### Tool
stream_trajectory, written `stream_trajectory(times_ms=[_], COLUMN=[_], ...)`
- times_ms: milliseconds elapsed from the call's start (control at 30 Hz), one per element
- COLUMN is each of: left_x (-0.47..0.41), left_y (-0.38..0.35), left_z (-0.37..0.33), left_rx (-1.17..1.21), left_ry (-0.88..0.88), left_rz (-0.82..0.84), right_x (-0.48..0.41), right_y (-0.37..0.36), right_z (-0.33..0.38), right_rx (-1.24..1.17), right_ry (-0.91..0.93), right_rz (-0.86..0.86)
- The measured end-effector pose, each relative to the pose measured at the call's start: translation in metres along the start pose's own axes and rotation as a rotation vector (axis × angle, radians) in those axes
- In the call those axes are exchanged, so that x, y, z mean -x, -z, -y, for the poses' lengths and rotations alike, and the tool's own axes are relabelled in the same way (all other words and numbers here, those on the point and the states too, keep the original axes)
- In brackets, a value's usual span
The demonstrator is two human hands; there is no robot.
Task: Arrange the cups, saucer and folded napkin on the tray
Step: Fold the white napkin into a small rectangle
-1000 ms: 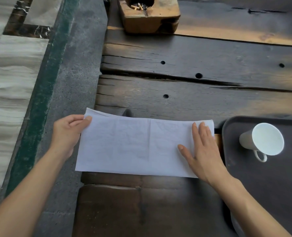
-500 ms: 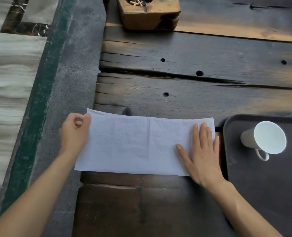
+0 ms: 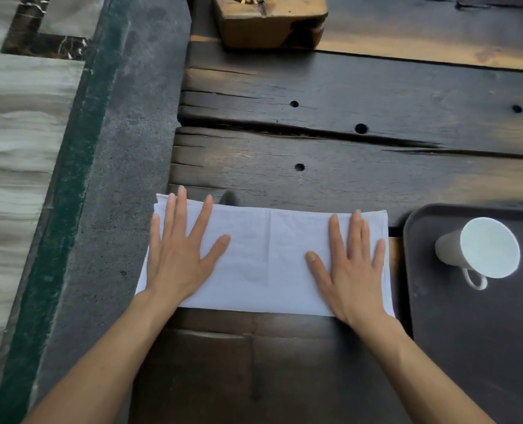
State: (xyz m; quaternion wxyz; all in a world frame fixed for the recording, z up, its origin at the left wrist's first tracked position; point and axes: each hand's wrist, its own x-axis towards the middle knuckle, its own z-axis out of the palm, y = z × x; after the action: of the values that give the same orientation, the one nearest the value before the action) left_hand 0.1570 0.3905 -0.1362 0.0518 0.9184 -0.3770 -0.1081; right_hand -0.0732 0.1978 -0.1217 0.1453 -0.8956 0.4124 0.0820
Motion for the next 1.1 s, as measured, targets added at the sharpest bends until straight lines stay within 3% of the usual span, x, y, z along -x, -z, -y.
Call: stream_trajectory(times_ms=[333,567,733,900,1000,1100], left_x=[-0.004,0.047,0.109,0.13,0.131,0.122], left_y=[0.004,0.018,0.032,0.045,0.046,0.045], left_z=[-0.003,-0.023,-0.072,-0.122,-0.142,-0.146], left_rx=[0.088,0.403,0.873,1.375,1.598,1.634], left_ry=[0.146,0.29,0.67,1.146,1.294,1.356], left_rz=[-0.006,-0.125,-0.33,-0.382,-0.291,-0.336], right_x=[0.002,0.001,-0.007,-0.039,-0.06,-0.074], right_y=[0.002,0.008,0.024,0.048,0.057,0.062], right_z=[-0.01,-0.008,0.004,0.021,0.026,0.024], right_rx=[0.049,0.032,-0.035,-0.183,-0.176,-0.102], right_ry=[-0.079,-0.064,0.006,0.276,0.357,0.315], right_rz=[-0.04,0.007,-0.033,-0.009,0.049,0.043])
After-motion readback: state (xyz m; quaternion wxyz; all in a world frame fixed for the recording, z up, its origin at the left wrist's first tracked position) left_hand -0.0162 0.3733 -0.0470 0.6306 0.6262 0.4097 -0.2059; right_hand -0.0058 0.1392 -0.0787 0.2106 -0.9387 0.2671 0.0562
